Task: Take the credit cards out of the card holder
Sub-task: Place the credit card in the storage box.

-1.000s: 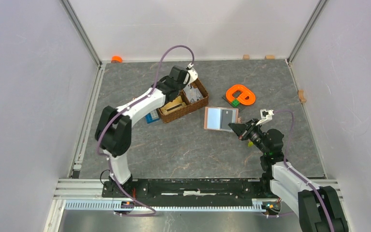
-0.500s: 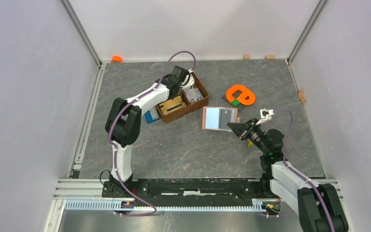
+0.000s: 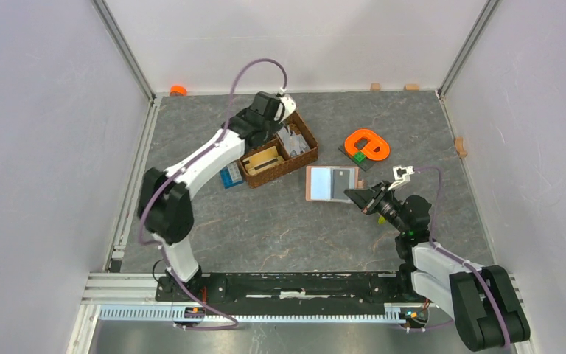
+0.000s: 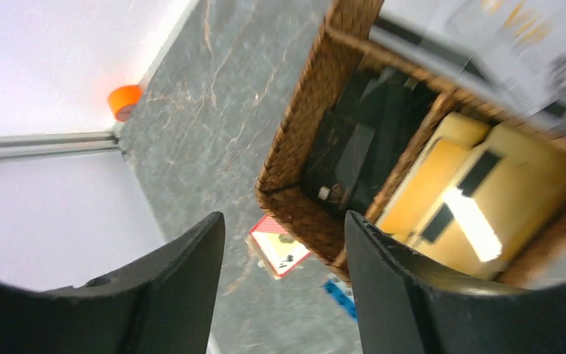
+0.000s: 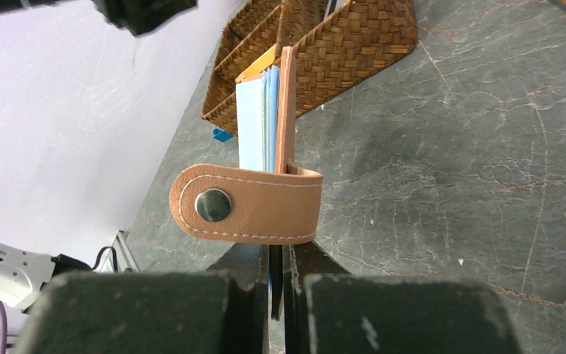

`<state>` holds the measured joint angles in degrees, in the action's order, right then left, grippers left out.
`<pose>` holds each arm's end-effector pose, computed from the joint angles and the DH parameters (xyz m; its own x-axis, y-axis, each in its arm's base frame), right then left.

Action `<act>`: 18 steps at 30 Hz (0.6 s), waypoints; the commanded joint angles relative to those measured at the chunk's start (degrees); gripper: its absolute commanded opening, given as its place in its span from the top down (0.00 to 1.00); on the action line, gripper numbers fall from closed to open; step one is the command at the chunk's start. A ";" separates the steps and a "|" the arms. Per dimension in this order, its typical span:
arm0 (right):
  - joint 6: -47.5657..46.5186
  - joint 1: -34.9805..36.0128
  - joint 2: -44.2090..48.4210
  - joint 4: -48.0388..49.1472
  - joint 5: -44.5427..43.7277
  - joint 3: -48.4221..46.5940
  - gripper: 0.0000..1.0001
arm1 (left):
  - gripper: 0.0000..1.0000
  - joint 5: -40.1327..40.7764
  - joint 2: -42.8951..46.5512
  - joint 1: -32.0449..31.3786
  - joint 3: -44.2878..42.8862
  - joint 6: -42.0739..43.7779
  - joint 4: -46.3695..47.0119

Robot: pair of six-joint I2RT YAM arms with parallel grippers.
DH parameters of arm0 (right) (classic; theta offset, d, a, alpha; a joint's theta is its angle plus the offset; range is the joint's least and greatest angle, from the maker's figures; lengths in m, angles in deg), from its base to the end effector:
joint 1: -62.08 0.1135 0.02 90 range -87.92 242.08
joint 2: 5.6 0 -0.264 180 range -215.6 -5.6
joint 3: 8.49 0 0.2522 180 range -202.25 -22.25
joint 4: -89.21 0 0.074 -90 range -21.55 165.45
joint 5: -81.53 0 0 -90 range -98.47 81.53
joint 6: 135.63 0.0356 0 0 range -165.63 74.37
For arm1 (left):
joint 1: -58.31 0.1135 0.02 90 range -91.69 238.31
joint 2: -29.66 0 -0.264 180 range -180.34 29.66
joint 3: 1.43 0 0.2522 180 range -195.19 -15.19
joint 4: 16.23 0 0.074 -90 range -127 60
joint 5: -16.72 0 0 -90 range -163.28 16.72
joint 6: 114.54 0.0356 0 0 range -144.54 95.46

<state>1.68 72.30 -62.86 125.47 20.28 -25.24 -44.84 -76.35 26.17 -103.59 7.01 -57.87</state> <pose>0.1681 0.0477 0.1639 -0.5108 0.5627 -0.6500 -0.3719 0.5370 0.7572 0.3632 -0.2082 0.2752 -0.4177 0.8058 -0.4197 0.4737 0.5874 0.6562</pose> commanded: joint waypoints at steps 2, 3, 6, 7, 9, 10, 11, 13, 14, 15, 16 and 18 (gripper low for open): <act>0.83 -0.18 -0.98 7.38 3.23 -1.05 1.00 | 0.14 -13.97 14.78 -0.63 3.33 -33.57 3.80; 1.04 -0.23 -1.29 8.01 3.52 -1.05 1.00 | 0.02 -15.16 17.39 -0.56 6.38 -41.25 5.77; 2.80 -0.20 -2.69 11.16 6.04 -1.38 1.00 | 0.00 -23.90 24.38 -0.04 17.77 -58.31 14.31; 3.55 -0.20 -3.16 12.54 6.61 -1.36 1.00 | 0.00 -26.61 26.67 -0.03 22.08 -61.67 18.47; 4.93 -0.20 -4.41 14.29 7.87 -1.65 1.00 | 0.00 -33.13 30.06 -0.04 32.17 -68.54 30.23; 5.88 -0.20 -5.09 15.56 8.52 -1.67 1.00 | 0.00 -36.63 30.69 -0.19 35.56 -69.86 36.08; 6.86 -0.27 -6.04 17.75 9.26 -1.61 1.00 | 0.00 -38.24 30.97 -0.85 38.86 -70.94 40.00; 8.83 -0.20 -7.85 20.79 10.30 -1.42 1.00 | 0.00 -40.05 30.26 -2.60 43.57 -71.72 46.89; 9.44 -0.20 -8.82 21.81 10.67 -1.40 1.00 | 0.00 -41.50 29.35 -3.37 45.75 -71.55 50.66; 10.31 -0.20 -9.76 23.32 11.16 -1.33 1.00 | 0.00 -43.21 28.49 -3.78 47.63 -71.59 54.58; 11.32 -0.20 -10.80 24.94 11.56 -1.19 1.00 | 0.00 -45.57 27.54 -3.99 49.73 -72.46 58.17; 14.32 -0.09 -12.68 29.90 12.61 -0.83 1.00 | 0.00 -50.35 26.09 -4.03 52.43 -74.50 66.36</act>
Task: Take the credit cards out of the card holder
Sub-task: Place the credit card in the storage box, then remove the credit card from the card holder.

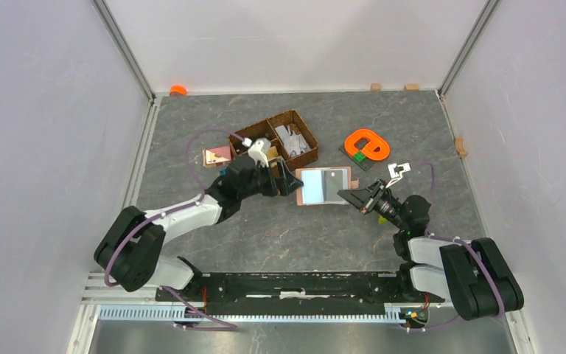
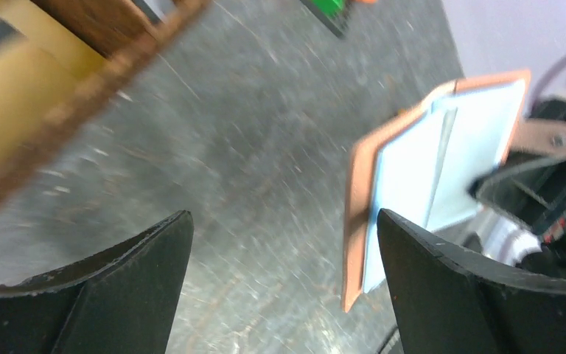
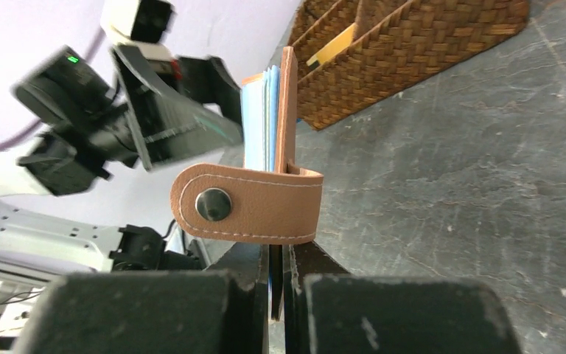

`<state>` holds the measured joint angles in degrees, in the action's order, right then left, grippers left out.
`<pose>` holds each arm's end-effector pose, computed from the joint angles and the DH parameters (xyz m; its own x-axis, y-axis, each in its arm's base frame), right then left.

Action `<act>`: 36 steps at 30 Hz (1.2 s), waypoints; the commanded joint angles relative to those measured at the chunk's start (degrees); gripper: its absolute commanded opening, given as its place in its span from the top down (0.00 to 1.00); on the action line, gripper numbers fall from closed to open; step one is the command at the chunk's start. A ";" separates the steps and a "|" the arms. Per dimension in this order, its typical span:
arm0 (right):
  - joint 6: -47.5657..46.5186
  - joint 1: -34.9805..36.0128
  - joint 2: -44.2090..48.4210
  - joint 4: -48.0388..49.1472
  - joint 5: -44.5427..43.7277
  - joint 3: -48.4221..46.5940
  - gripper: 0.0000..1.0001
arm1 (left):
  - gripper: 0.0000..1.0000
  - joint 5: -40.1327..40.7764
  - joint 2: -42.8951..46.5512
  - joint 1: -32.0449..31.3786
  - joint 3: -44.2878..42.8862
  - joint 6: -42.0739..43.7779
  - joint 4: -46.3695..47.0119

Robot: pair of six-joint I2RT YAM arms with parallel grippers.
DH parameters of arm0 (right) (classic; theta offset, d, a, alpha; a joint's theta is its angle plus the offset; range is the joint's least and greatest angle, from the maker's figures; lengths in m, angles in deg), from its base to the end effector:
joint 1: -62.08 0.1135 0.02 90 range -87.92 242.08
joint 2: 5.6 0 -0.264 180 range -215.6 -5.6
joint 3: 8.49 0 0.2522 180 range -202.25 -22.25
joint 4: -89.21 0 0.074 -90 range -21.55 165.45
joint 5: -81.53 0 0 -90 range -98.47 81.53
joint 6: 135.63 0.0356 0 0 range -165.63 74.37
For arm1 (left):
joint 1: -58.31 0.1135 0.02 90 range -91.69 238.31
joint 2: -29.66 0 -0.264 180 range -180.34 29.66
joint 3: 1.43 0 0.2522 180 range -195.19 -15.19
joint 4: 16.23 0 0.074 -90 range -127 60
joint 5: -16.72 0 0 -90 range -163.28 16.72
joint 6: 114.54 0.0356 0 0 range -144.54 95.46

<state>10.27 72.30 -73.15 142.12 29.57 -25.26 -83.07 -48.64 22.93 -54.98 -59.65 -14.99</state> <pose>0.1739 0.0536 0.1659 -0.5970 0.5550 -0.5792 -0.4484 0.3678 0.8146 0.2374 -0.1760 0.2229 -0.6673 -0.2212 -0.7111 0.3837 0.7163 -0.5829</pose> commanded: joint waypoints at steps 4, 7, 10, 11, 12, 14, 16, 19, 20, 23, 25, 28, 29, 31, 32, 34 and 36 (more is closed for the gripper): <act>7.66 0.10 -4.68 16.50 4.06 -0.77 1.00 | 0.05 -17.85 -3.15 -1.84 3.33 -8.25 28.46; 7.12 0.69 -5.10 15.77 3.93 -1.14 1.00 | 0.15 -19.97 -5.78 -2.42 2.40 -9.69 29.59; 5.88 1.60 -4.47 14.09 3.77 -1.70 1.00 | 0.36 -22.49 -9.03 -2.42 1.90 -12.14 33.18; 4.63 2.15 -4.13 11.93 3.41 -2.09 1.00 | 0.44 -23.36 -9.73 -2.42 1.67 -12.85 34.48; 2.91 2.74 -3.62 9.06 2.92 -2.52 1.00 | 0.53 -24.33 -10.19 -2.42 1.45 -13.40 35.34; -0.67 4.05 -2.42 2.74 1.04 -3.68 1.00 | 0.66 -26.03 -11.00 -2.42 0.74 -14.13 35.58; -3.28 5.15 -1.19 -1.35 -0.68 -4.37 1.00 | 0.71 -26.35 -11.26 -2.42 0.50 -14.11 35.38; -5.27 6.23 -0.22 -3.99 -1.71 -5.00 1.00 | 0.80 -26.49 -11.40 -2.43 0.35 -13.69 35.11; -5.77 6.45 -0.08 -4.61 -1.82 -5.20 1.00 | 0.86 -26.66 -11.42 -2.42 0.24 -13.59 34.94; -7.81 7.49 -0.13 -7.68 -2.16 -6.49 0.95 | 0.98 -26.23 -11.08 -2.42 0.08 -13.09 33.76; -10.63 7.67 1.00 -12.88 -3.57 -7.46 0.75 | 0.98 -24.32 -10.20 -2.20 0.50 -12.24 31.52; -13.61 7.72 4.50 -18.13 -6.77 -7.66 0.68 | 0.98 -21.27 -8.66 -1.01 1.81 -12.25 29.02; -14.11 7.74 5.57 -19.16 -7.64 -7.69 0.68 | 0.98 -21.01 -8.45 -0.55 1.95 -12.34 28.41; -14.96 7.71 7.10 -20.61 -8.81 -7.65 0.69 | 0.98 -21.06 -8.32 -0.07 2.08 -12.59 27.89; -15.27 7.71 7.54 -21.00 -9.07 -7.74 0.70 | 0.98 -21.29 -8.38 -0.05 1.93 -12.64 27.93; -15.29 7.69 7.90 -21.22 -8.98 -7.86 0.71 | 0.98 -21.51 -8.60 -0.09 1.79 -12.86 27.76; -15.37 7.71 8.13 -20.81 -8.75 -7.84 0.74 | 0.98 -21.49 -8.86 0.11 1.52 -12.79 27.20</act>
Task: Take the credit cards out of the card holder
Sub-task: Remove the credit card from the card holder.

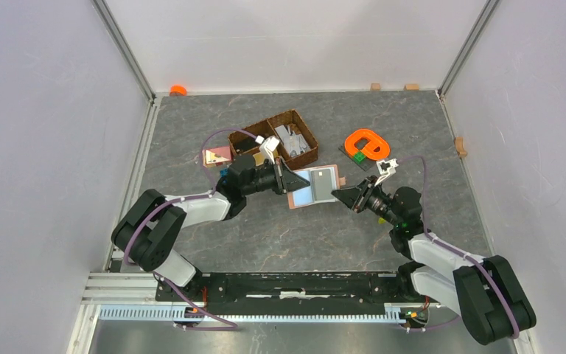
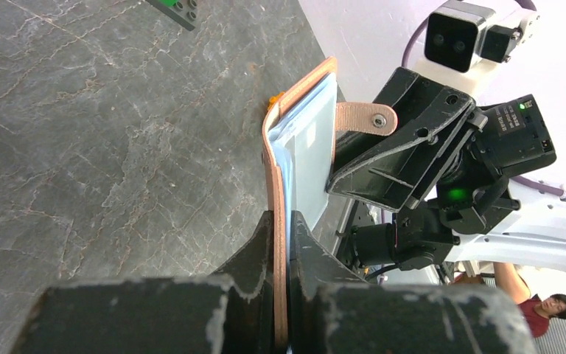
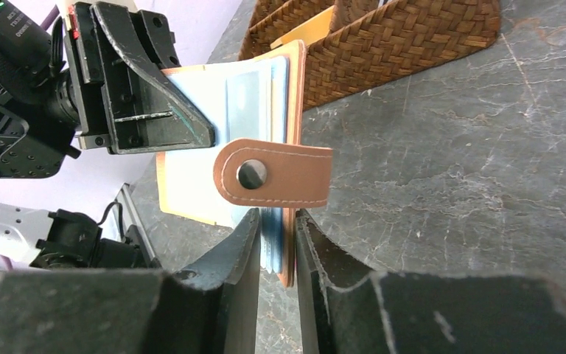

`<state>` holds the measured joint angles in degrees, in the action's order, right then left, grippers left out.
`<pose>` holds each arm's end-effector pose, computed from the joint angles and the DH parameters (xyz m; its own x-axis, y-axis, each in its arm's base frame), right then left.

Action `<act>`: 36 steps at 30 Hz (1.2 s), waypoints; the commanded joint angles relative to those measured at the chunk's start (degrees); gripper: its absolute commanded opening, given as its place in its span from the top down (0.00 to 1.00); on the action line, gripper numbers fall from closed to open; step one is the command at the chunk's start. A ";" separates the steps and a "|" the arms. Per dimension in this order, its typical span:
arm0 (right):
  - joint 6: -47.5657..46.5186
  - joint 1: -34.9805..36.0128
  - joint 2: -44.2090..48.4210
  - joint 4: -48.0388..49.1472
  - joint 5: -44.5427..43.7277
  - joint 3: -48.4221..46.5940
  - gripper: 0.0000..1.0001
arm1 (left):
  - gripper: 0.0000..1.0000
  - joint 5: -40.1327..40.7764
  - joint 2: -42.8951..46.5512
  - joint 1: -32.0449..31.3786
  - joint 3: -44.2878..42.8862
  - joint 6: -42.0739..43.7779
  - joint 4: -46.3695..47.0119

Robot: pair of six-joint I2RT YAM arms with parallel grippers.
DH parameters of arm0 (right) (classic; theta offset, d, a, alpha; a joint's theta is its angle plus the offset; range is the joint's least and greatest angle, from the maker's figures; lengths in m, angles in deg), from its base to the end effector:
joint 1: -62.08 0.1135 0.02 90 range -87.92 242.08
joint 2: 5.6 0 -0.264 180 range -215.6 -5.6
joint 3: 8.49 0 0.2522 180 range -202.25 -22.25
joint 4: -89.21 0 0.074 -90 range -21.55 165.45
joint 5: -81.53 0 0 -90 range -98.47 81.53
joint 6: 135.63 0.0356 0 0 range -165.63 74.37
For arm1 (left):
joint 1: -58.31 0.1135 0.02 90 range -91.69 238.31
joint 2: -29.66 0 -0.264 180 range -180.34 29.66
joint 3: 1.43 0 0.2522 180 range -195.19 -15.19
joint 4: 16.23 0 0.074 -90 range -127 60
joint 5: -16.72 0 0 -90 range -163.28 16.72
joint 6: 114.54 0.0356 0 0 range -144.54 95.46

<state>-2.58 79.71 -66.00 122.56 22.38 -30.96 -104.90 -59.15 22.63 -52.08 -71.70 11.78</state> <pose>0.1782 0.0758 0.1797 -0.5657 0.4352 -0.7005 -0.4940 0.5013 0.7104 0.2454 -0.1992 0.2032 -0.7689 -0.2166 -0.6016 0.5178 0.3410 -0.7846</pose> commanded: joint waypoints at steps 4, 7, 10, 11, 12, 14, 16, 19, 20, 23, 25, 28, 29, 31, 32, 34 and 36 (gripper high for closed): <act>-2.33 0.28 0.92 -0.64 -1.01 -2.04 0.83 | 0.98 0.50 1.24 0.69 -1.37 -0.49 0.31; -1.45 0.24 -0.09 1.01 -0.12 -1.81 0.91 | 0.98 0.72 1.00 1.12 -1.31 -0.31 0.19; 0.06 0.30 -0.86 4.50 1.68 -1.32 0.92 | 0.98 0.60 0.52 1.27 -1.49 -0.33 -0.02; 0.46 0.32 -0.94 5.50 2.06 -1.10 0.92 | 0.98 0.50 0.32 1.32 -1.58 -0.31 -0.17; 0.77 0.35 -1.15 6.36 2.64 -1.10 0.92 | 0.98 0.33 0.00 1.45 -1.66 -0.30 -0.23; 1.46 0.60 -1.80 8.27 3.76 -1.13 0.93 | 0.98 -0.01 -0.64 1.57 -2.00 -0.30 -0.29; 2.28 0.97 -2.42 10.14 4.75 -1.18 0.94 | 0.98 -0.48 -1.31 1.74 -2.40 -0.39 -0.36; 2.68 1.59 -3.14 11.17 5.27 -1.33 0.95 | 0.98 -1.28 -1.97 1.75 -2.68 -0.65 -0.03; 2.43 1.70 -3.15 10.80 5.13 -1.47 0.95 | 0.98 -1.43 -2.06 1.74 -2.74 -0.74 0.17; 1.87 1.97 -3.14 9.63 4.72 -1.69 0.95 | 0.98 -1.84 -1.99 1.71 -2.83 -0.83 0.42; 1.73 2.09 -3.17 9.70 4.77 -1.74 0.96 | 0.98 -1.88 -2.05 1.71 -2.81 -0.92 0.45; 1.99 2.47 -3.39 10.69 5.23 -1.76 1.00 | 0.98 -2.17 -2.63 1.68 -3.09 -1.22 0.42; 2.14 2.66 -3.55 11.56 5.60 -1.76 1.00 | 0.98 -2.35 -2.96 1.75 -3.10 -1.42 0.49; 2.15 3.15 -3.85 11.86 6.03 -2.15 1.00 | 0.98 -2.59 -3.29 1.70 -3.36 -1.54 0.61; 2.07 3.51 -3.97 11.86 6.06 -2.19 1.00 | 0.98 -2.65 -3.42 1.75 -3.32 -1.60 0.58; 1.82 4.11 -4.19 11.77 6.23 -2.62 1.00 | 0.98 -2.67 -3.47 1.75 -3.41 -1.59 0.58; 1.70 4.75 -4.50 11.77 6.36 -2.97 1.00 | 0.98 -2.75 -3.60 1.69 -3.46 -1.62 0.58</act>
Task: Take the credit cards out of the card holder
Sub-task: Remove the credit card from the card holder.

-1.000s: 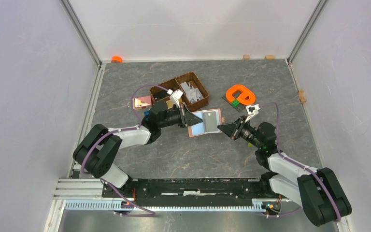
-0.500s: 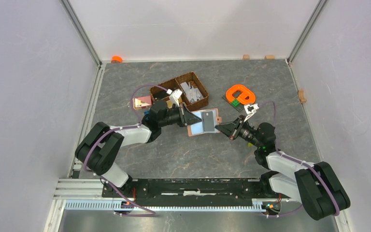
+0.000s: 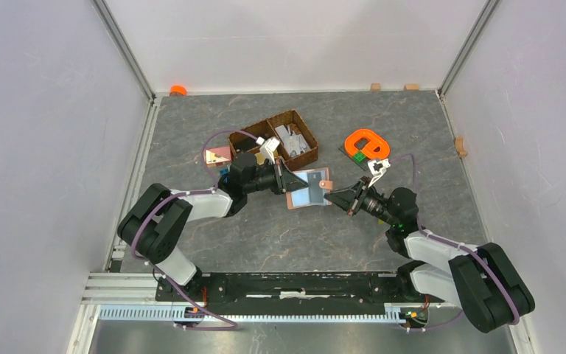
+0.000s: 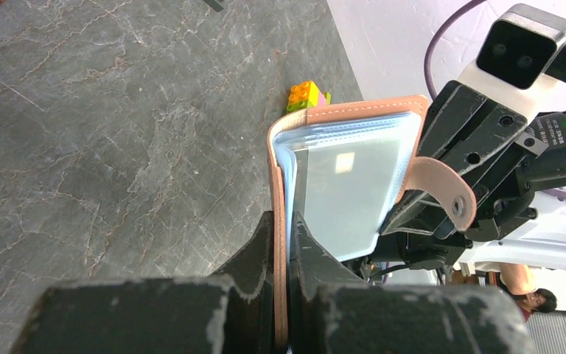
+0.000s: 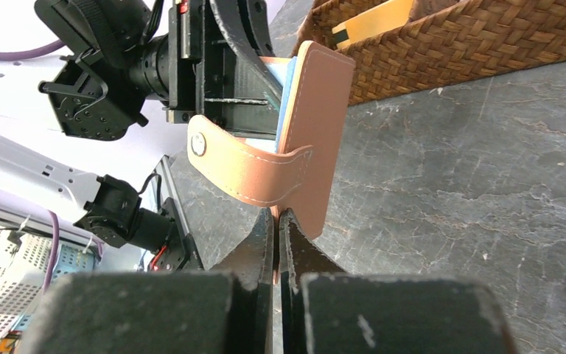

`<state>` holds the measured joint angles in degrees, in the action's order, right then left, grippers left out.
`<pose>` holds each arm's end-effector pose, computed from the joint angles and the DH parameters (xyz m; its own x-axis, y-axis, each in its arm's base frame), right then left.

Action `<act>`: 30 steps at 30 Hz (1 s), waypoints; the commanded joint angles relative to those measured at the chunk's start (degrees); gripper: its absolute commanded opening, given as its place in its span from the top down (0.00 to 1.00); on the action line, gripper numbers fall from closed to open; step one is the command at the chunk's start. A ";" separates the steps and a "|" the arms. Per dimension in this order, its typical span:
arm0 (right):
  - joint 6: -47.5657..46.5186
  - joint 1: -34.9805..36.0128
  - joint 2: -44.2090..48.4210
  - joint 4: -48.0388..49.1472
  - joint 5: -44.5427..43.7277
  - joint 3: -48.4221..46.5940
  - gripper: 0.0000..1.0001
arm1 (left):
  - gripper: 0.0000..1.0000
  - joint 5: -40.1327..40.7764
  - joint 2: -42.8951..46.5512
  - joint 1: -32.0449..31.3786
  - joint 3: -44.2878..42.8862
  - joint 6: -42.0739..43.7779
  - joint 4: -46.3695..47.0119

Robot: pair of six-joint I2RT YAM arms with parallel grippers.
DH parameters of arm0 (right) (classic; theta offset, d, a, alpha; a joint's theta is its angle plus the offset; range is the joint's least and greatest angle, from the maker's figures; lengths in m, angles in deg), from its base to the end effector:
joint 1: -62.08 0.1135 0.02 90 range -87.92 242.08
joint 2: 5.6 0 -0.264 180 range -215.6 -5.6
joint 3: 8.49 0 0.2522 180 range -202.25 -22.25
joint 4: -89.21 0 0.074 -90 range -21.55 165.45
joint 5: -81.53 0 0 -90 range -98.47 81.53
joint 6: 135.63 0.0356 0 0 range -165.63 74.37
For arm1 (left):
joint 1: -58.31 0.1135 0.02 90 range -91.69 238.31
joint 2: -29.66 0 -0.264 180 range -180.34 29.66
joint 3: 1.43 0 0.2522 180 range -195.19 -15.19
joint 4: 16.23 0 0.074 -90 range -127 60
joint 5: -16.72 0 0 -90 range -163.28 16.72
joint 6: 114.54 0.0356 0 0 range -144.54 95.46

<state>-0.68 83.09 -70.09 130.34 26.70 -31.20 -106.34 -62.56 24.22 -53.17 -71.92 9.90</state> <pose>0.1770 0.0899 0.1826 -0.5944 0.3904 -0.7031 -0.5805 0.3968 0.7111 0.2563 -0.1969 0.1878 -0.8067 -0.1987 -0.5565 0.4634 0.3716 -0.8045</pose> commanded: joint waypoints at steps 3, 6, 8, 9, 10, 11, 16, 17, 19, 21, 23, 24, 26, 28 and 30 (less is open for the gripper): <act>-0.91 1.74 -0.59 2.80 1.58 -3.09 1.00 | 0.98 -1.40 -0.41 0.15 -2.37 -1.49 2.76; -1.26 1.74 -0.57 2.19 1.31 -3.13 1.00 | 0.98 -1.62 -0.50 0.08 -2.43 -1.58 2.88; -1.31 1.91 -0.68 2.20 1.38 -3.24 1.00 | 0.98 -1.90 -0.88 0.07 -2.47 -1.82 3.20; -1.31 1.91 -0.91 2.25 1.52 -3.29 1.00 | 0.98 -2.15 -1.01 0.07 -2.52 -2.06 3.42; -1.08 2.00 -1.06 2.86 1.79 -3.27 1.00 | 0.98 -2.34 -1.30 0.07 -2.54 -2.30 3.76; -0.56 2.12 -1.48 3.99 2.31 -3.15 1.00 | 0.98 -2.52 -1.50 -0.01 -2.55 -2.60 4.10; 0.21 2.56 -2.61 5.34 2.98 -3.34 1.00 | 0.98 -3.23 -2.28 0.06 -2.64 -3.40 5.26; 0.30 2.47 -2.77 5.48 3.05 -3.43 1.00 | 0.98 -3.24 -2.34 -0.03 -2.62 -3.43 5.29; 0.31 2.59 -2.91 5.49 3.10 -3.44 1.00 | 0.98 -3.24 -2.23 0.00 -2.66 -3.43 5.30; 0.40 2.68 -3.04 5.62 3.19 -3.47 1.00 | 0.98 -3.38 -2.33 -0.03 -2.64 -3.51 5.35; 0.36 2.71 -3.09 5.66 3.14 -3.48 1.00 | 0.98 -3.42 -2.43 -0.02 -2.66 -3.65 5.46; 0.40 2.71 -3.11 5.66 3.17 -3.47 1.00 | 0.98 -3.50 -2.35 -0.06 -2.71 -3.69 5.56; 0.41 2.71 -3.10 5.65 3.16 -3.51 1.00 | 0.98 -3.67 -2.60 -0.10 -2.72 -3.85 5.75; 0.57 2.77 -3.27 6.07 3.36 -3.42 1.00 | 0.98 -3.77 -2.71 -0.12 -2.72 -4.00 5.96; 0.84 2.88 -3.51 6.27 3.49 -3.53 1.00 | 0.98 -3.77 -2.71 -0.11 -2.87 -4.04 5.91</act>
<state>-0.51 85.26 -73.02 132.66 28.67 -32.43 -108.09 -64.90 24.22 -53.63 -73.84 11.24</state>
